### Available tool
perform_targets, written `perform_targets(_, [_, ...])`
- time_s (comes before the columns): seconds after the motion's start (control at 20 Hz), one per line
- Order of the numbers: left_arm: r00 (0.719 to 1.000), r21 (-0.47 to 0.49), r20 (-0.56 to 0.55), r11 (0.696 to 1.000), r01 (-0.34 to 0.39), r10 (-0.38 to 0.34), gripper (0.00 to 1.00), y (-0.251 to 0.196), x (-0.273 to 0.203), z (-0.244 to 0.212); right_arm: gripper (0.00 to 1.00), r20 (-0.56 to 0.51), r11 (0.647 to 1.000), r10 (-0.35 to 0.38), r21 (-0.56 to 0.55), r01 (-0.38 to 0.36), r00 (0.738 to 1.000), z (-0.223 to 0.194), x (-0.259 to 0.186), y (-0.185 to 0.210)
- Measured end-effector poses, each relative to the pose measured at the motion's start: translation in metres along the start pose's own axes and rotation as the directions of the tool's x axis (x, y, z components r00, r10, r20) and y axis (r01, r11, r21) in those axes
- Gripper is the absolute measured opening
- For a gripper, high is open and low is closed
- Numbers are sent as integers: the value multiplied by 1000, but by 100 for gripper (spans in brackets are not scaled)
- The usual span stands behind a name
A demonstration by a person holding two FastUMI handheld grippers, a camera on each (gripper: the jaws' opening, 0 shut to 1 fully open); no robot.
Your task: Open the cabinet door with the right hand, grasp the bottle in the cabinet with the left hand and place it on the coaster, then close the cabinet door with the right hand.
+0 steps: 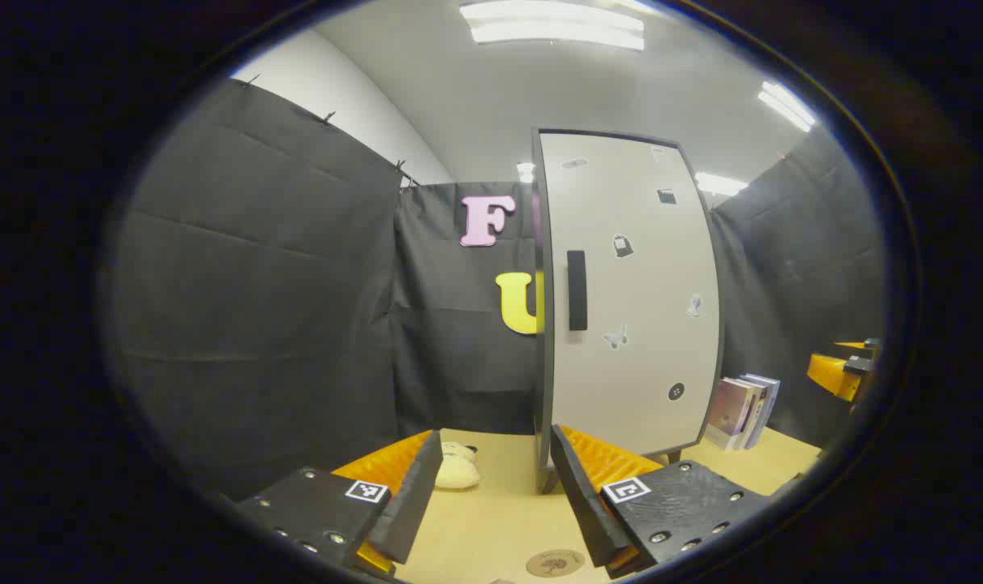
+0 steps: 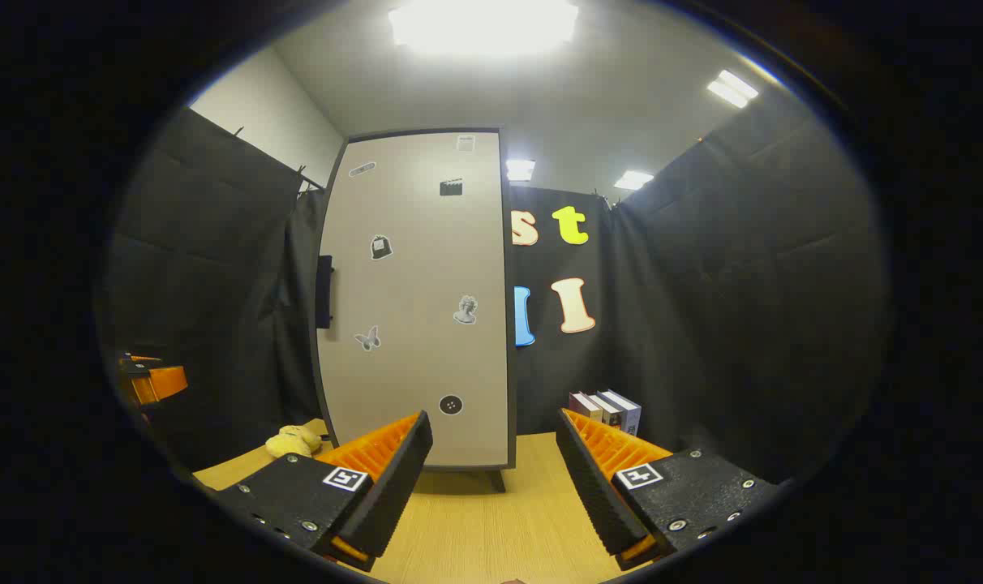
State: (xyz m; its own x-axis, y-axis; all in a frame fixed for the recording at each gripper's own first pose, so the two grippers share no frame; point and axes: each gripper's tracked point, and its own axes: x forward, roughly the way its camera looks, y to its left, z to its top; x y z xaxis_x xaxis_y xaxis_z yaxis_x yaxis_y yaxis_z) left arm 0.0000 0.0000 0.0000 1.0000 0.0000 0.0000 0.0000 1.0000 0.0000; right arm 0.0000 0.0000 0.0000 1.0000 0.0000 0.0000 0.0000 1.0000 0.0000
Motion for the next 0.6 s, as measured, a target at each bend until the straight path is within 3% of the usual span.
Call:
perform_targets(0.1, [1000,6,-1,1000,-1,1,84,1,-2,0,95,7,1000,2,5,-2,1000,2,-2,-1])
perform_targets(0.55, [1000,20,6,1000,3,-3,80,-1,-8,6,95,10,1000,5,4,-5,1000,2,-5,-2])
perform_targets(0.6, [1000,23,7,1000,1,-1,84,0,-8,7,95,9,1000,6,6,-6,1000,3,-5,-2])
